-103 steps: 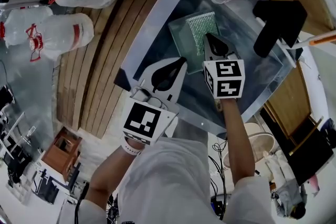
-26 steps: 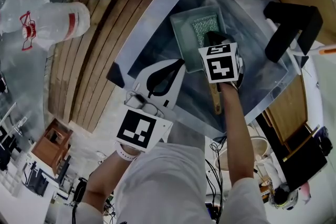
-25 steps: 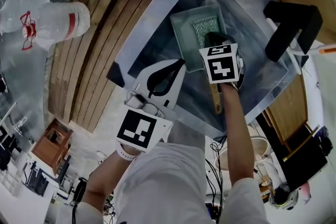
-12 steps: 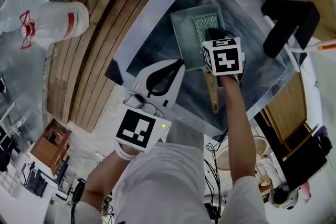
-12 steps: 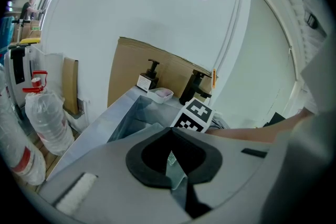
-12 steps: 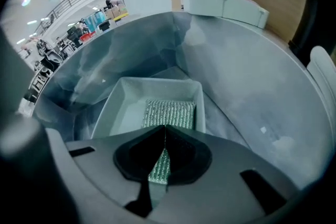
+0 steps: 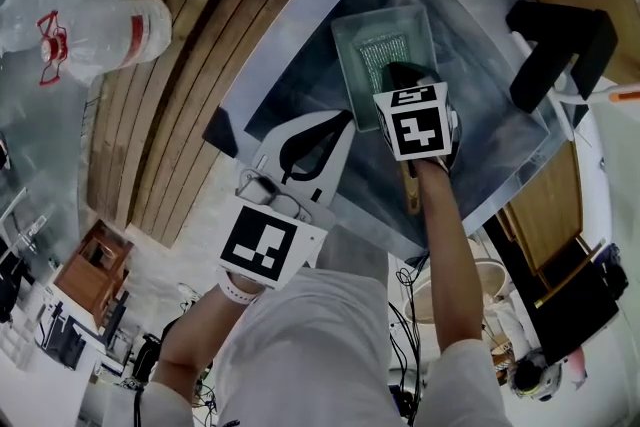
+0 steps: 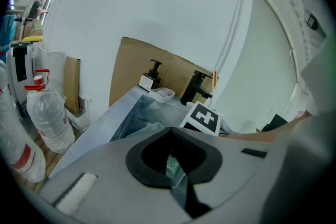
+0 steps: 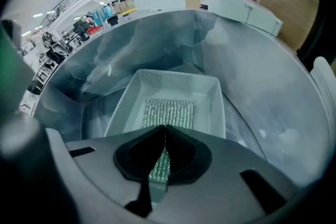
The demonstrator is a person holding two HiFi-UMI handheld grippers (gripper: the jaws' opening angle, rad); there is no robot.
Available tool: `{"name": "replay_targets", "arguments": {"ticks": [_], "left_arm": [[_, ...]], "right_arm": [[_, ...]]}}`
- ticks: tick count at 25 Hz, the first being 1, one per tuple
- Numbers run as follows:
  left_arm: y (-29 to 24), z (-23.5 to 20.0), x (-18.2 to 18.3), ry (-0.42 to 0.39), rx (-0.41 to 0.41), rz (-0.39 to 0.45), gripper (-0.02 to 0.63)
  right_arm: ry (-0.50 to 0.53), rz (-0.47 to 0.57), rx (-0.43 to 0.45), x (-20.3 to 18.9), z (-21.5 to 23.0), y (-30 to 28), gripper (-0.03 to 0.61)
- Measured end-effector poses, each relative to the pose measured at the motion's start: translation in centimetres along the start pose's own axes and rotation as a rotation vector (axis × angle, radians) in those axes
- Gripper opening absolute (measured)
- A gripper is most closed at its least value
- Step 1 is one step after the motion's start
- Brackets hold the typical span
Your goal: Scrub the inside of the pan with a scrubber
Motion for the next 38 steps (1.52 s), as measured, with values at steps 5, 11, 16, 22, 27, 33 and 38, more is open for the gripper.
{"name": "replay_targets", "arguments": {"ticks": [5, 11, 16, 22, 27, 33, 38], "left_arm": [[0.3, -0.2, 0.2, 0.005, 0.006, 0.006, 0.000], [0.5, -0.4, 0.1, 0.005, 0.010, 0.008, 0.000], [0.5, -0.3, 0.1, 0.008, 0.007, 0.008, 0.000], [0.3, -0.3, 0.2, 0.006, 0.007, 0.011, 0.000], [0.3, -0.3, 0.1, 0.006, 0.006, 0.009, 0.000], [0.2, -0.2, 0.0, 0.008, 0.011, 0.002, 0.000], [0.2, 0.0, -0.3, 0.009, 0.010, 0.004, 0.000]], "right_arm": [[-0.024, -0.017, -0.014, -1.3, 0.7, 0.3, 0.011], [-0.011, 0.010, -0.028, 1.2, 0.4, -0.6, 0.011], [0.060, 0.029, 0.023, 1.3, -2.8, 0.1, 0.011], [0.064, 0.000, 0.036, -1.1, -1.7, 0.6, 0.011], [0.007, 0.005, 0.016, -0.1, 0.2, -0.3, 0.011], [-0.084, 0.045, 0.054, 2.0, -0.8, -0.9, 0.011], [-0.036, 0.044, 0.070, 1.0, -2.2, -0.3, 0.011]]}}
Point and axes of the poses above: the fingertips, and each gripper's own axes: y backward along the fingers, z to its right, x out of its top, the point moved 9 cm from there along y, backward along the fingers, and after that the axes turned 13 degrees about -x, right-handed, at the moved point
